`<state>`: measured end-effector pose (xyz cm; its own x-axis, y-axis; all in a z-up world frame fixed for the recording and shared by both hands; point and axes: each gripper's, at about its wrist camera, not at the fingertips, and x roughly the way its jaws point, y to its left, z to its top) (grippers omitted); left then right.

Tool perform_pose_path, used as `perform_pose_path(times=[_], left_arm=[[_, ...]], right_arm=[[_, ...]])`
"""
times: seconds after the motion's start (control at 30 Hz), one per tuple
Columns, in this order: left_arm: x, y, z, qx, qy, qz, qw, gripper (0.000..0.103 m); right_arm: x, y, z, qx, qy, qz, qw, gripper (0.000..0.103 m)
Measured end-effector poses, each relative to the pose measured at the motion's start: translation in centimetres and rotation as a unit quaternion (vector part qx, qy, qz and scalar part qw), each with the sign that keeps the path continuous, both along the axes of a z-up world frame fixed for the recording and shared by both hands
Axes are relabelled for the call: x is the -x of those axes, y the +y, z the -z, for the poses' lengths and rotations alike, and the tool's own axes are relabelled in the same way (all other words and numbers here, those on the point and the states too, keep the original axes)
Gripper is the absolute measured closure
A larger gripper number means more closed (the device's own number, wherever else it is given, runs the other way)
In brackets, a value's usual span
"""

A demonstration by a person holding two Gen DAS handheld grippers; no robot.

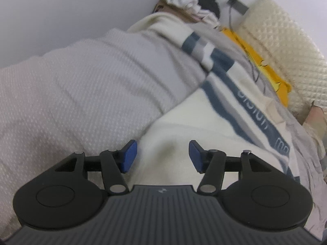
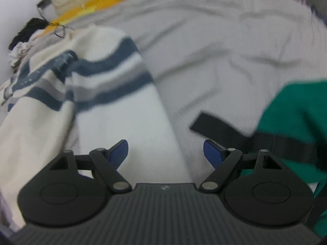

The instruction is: Fold large clothes

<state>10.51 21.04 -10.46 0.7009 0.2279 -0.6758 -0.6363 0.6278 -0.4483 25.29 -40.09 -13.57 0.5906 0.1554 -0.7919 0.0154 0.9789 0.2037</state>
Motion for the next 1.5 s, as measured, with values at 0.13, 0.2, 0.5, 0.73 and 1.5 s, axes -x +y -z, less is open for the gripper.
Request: perform_pose_path(times=[0.13,0.2,0.5,0.73,1.5], left_arm=[[-0.5,-0.7,-0.1,-0.014,0.0,0.015,0.9998,0.041],[-0.7,-0.9,0.0,-0.012,0.0,0.021,0.9997,0.041],[-0.4,-0.7,0.4,0.005,-0.01,0.038,0.9992,0.041],[-0.8,-1.4,0.2,0.0,-0.027,0.051,0.9983,0.04],[-8.5,-5.7,1.8,-0.079,-0.091,0.17,0.9781,0.04]], right_arm=[[0.4,0.4,1.2,-0.02,0.036,-0.014,0.999,0.029],[0.4,1.0,1.5,-0.02,0.045,-0.021,0.999,0.032],[0.6,1.5,-0.9,0.014,0.023,-0.013,1.0,0.094],[-1.9,-0.8,-8.3,0.084,-0.063,0.022,0.994,0.094],[-29.1,-4.5,-17.3,0.353,-0.194,0.161,0.901,0.095]])
